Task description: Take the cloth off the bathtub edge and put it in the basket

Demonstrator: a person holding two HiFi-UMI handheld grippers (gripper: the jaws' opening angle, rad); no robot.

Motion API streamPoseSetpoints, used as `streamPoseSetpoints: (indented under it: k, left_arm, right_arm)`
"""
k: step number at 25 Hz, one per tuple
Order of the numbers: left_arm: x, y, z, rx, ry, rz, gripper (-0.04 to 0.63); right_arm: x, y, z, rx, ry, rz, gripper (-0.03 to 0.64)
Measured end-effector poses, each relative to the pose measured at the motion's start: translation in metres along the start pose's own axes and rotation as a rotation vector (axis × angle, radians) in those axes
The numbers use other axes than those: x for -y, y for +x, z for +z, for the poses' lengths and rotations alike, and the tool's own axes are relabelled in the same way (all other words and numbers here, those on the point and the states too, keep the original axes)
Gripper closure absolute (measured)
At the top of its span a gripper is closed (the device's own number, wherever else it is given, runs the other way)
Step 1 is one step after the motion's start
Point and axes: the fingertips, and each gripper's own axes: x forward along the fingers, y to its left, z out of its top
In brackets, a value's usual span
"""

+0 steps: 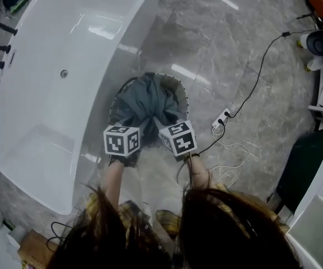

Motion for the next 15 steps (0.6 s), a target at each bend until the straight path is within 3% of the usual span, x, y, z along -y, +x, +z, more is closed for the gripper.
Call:
streamPoseSetpoints:
  k: [7,15]
  left_arm:
    - [-0.030,0.044,-0.021,-0.068,0.029,0.028,0.440]
    - [-0.062,0.073,-0.050,-0.164,0.060,0.041,0.449]
  right_arm:
    - [0.023,0.045,-0.035,-0.024,0.068,-0.011,0.491]
    - [0.033,0.089,-0.068,-0.110,0.052,-0.012,0.489]
